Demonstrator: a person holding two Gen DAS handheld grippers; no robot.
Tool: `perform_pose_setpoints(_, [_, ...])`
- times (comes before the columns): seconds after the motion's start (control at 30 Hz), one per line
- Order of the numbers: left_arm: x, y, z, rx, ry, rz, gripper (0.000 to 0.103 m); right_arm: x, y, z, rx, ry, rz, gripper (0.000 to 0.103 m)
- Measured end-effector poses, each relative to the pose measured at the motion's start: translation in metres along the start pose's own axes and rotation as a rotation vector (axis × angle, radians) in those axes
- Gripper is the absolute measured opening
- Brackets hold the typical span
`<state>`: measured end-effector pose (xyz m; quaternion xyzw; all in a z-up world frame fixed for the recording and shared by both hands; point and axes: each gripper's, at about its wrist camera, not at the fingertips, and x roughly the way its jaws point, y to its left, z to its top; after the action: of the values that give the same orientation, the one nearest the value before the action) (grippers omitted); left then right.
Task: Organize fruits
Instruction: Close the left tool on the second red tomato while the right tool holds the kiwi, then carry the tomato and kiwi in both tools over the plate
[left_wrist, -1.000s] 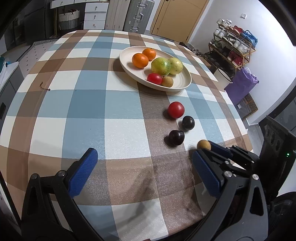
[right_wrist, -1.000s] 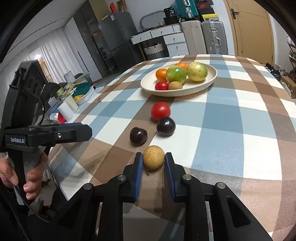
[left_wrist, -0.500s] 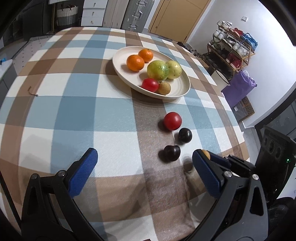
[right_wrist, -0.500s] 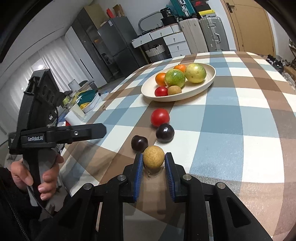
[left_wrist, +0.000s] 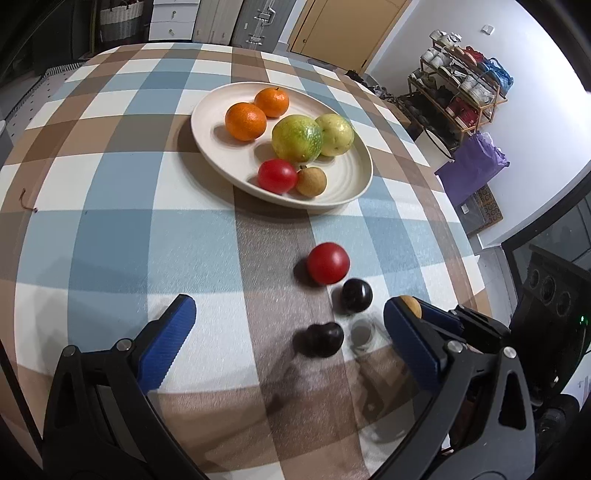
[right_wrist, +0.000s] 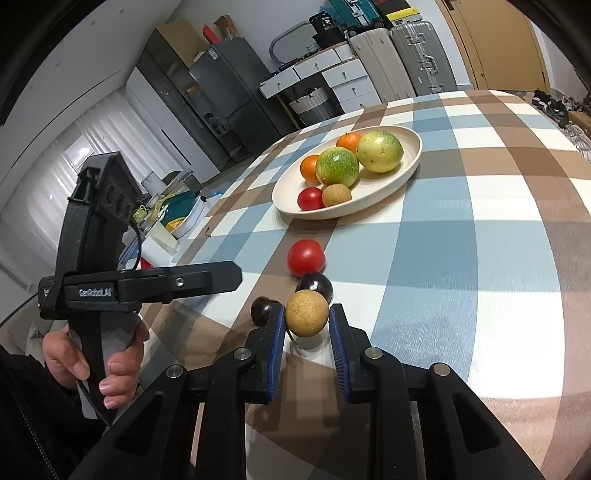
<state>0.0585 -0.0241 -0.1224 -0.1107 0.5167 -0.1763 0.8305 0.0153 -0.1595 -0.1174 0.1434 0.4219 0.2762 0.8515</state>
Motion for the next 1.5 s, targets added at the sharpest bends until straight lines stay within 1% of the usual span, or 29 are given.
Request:
perform_pose_setpoints(0.2, [0.012,-0.004,0.016,-0.010,0.040,-0.034,0.099,-0.001,-0.005,0.005,0.007,-0.005,0.000,0.024])
perform_pose_setpoints(0.37, [0.019,-0.008,0.025,-0.011,0.049,-0.042,0.098,0.002,-0.010,0.010,0.012,0.003,0.001,0.024])
perform_pose_setpoints(0.47, [0.026,-0.011,0.029,-0.004,0.068,-0.047,0.094,0.002,-0.012,0.014,0.012,-0.003,0.006,0.024])
perform_pose_setpoints(0.57, [0.035,-0.014,0.032,0.006,0.090,-0.061,0.086,0.001,-0.015,0.016,0.020,-0.007,0.009,0.024])
perform_pose_setpoints(0.63, [0.042,-0.015,0.035,0.009,0.109,-0.081,0.074,0.001,-0.018,0.017,0.025,-0.005,0.010,0.024])
perform_pose_setpoints(0.7, [0.046,-0.017,0.036,0.014,0.120,-0.102,0.068,0.002,-0.020,0.019,0.026,-0.001,0.008,0.025])
perform_pose_setpoints(0.73, [0.047,-0.018,0.035,0.016,0.122,-0.107,0.062,0.002,-0.021,0.019,0.025,0.001,0.008,0.025])
perform_pose_setpoints(0.77, [0.049,-0.019,0.035,0.018,0.126,-0.114,0.059,0.002,-0.021,0.020,0.024,0.002,0.008,0.025])
perform_pose_setpoints(0.83, [0.053,-0.021,0.035,0.026,0.146,-0.132,0.044,0.001,-0.022,0.021,0.023,0.001,0.009,0.025])
perform_pose_setpoints(0.9, [0.057,-0.023,0.034,0.044,0.161,-0.136,0.039,0.002,-0.022,0.022,0.023,0.001,0.008,0.025])
perform_pose_setpoints(0.97, [0.057,-0.026,0.035,0.079,0.147,-0.127,0.031,0.003,-0.023,0.024,0.025,0.001,0.009,0.024])
perform_pose_setpoints(1.0, [0.057,-0.025,0.036,0.080,0.143,-0.130,0.028,0.003,-0.023,0.024,0.026,0.001,0.010,0.024])
perform_pose_setpoints(1.1, [0.058,-0.020,0.038,0.058,0.143,-0.158,0.028,0.003,-0.022,0.025,0.025,0.003,0.009,0.024])
perform_pose_setpoints(1.37, [0.046,-0.015,0.036,0.059,0.131,-0.177,0.028,-0.002,-0.021,0.030,0.016,-0.014,-0.006,0.024])
perform_pose_setpoints(1.5, [0.034,-0.010,0.039,0.052,0.108,-0.183,0.028,-0.003,-0.018,0.036,0.005,-0.026,-0.007,0.024])
